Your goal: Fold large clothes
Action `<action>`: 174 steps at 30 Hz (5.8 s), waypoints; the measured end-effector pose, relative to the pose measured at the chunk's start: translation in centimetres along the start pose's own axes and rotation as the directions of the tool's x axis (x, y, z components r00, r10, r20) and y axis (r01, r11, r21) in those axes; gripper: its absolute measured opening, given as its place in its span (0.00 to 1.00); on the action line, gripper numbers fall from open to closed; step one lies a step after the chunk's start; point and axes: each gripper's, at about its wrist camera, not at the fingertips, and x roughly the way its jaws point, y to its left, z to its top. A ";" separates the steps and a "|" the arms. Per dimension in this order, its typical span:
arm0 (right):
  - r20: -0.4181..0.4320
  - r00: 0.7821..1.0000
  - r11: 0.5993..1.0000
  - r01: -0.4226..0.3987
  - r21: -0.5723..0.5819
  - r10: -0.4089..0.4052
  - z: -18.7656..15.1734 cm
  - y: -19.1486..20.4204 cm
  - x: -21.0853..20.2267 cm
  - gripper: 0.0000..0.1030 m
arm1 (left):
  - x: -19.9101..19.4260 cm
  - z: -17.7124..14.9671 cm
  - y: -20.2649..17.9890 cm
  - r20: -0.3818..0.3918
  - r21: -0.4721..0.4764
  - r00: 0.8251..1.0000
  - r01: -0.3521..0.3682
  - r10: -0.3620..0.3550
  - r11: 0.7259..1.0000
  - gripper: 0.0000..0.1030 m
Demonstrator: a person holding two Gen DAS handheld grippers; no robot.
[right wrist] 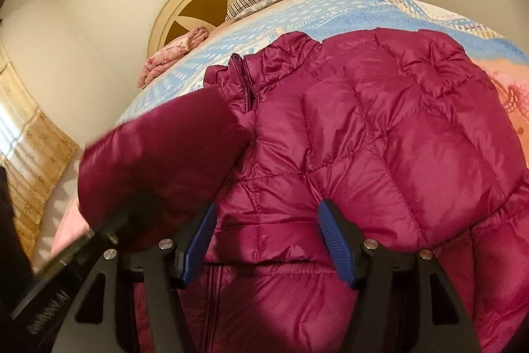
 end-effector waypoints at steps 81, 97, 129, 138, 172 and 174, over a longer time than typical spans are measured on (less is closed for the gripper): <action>-0.094 0.974 0.962 0.184 -0.199 -0.206 4.9 0.0 2.4 0.27 | 4.4 3.4 13.9 -0.133 -0.110 0.882 -0.466 0.452 0.878 1.00; -0.300 0.948 0.968 0.165 0.189 -0.103 20.9 -0.1 11.2 0.68 | 6.5 16.5 12.2 -0.125 -0.119 0.956 -0.281 0.266 0.952 1.00; -0.230 0.968 0.983 0.134 0.122 -0.103 15.2 -8.0 9.6 0.05 | 11.4 17.2 5.7 -0.172 0.001 0.946 -0.278 0.274 0.961 1.00; -0.112 0.988 0.993 0.113 0.035 -0.109 13.7 -7.5 9.2 0.03 | 16.4 17.5 1.2 -0.246 0.054 0.934 -0.255 0.260 0.966 1.00; -0.087 0.994 0.995 0.070 0.073 -0.064 13.1 -8.2 9.0 0.03 | 13.7 16.2 5.0 -0.191 -0.113 0.959 -0.234 0.210 0.966 0.84; -0.085 0.995 0.995 0.066 0.076 -0.059 13.1 -8.3 9.0 0.03 | 14.2 16.2 5.4 -0.218 -0.150 0.959 -0.214 0.179 0.965 0.84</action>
